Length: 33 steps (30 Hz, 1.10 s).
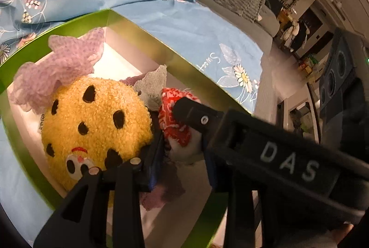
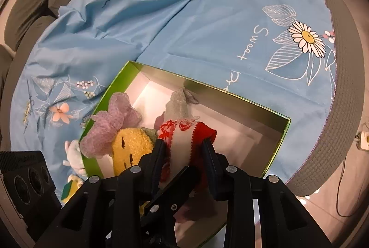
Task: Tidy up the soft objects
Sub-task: 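Carry the red-white sock into the green box and release it, then move the right gripper back to the yellow-green sponge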
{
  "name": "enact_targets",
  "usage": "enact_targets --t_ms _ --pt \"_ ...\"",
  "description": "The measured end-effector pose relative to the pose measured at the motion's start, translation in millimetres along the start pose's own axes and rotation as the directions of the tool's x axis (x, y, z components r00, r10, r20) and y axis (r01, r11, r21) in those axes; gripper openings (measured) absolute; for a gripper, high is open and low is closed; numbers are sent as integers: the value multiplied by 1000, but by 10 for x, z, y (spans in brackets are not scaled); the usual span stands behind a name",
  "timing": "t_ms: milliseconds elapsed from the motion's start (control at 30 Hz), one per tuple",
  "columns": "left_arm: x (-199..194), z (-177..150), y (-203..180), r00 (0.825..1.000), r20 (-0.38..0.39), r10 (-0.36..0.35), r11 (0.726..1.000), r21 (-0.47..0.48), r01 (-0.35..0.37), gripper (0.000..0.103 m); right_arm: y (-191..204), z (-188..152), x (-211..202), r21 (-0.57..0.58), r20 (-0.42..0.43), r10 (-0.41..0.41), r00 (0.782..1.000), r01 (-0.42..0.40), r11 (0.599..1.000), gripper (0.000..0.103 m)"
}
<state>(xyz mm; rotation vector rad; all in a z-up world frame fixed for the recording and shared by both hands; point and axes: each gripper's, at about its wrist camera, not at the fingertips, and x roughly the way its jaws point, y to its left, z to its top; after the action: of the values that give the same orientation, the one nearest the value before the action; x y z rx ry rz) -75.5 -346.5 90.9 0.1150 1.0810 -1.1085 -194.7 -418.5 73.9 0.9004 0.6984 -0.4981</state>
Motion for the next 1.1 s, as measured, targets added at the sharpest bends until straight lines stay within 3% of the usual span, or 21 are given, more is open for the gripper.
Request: enact_targets --t_ms 67,133,233,433,533,700,867,933,1033,1100 --pt "-135 -25 14 1000 27 3 1000 -4 -3 40 18 -2 -50 0 16 -3 1000 3 1000 55" --pt "-260 -41 7 998 55 4 1000 0 -4 49 38 -8 -142 -5 55 -9 998 9 1000 63" --pt "-509 -78 14 993 120 20 1000 5 -21 80 90 -3 -276 -16 119 -17 993 20 1000 69" --pt "-977 -253 246 972 209 105 994 -60 -95 84 208 -48 -526 -36 201 -7 979 14 999 88" --pt "-1234 -392 413 952 263 157 985 -111 -131 88 331 -91 -624 -71 244 -17 970 35 997 91" --pt "-1723 -758 740 890 351 292 950 -212 -228 89 555 -183 -721 -129 276 12 961 24 991 96" --pt "-2116 -1157 1210 802 365 473 864 -372 -340 100 786 -305 -762 -206 302 14 953 51 977 97" --pt "-2285 -1353 1397 775 383 503 837 -438 -327 101 868 -351 -767 -233 305 20 952 54 971 97" --pt "-2469 -1572 1638 758 387 526 796 -537 -279 101 1029 -434 -762 -282 307 39 951 51 958 97" --pt "-2597 -1727 1832 734 377 565 745 -615 -257 102 1132 -498 -745 -316 304 45 951 56 947 97"
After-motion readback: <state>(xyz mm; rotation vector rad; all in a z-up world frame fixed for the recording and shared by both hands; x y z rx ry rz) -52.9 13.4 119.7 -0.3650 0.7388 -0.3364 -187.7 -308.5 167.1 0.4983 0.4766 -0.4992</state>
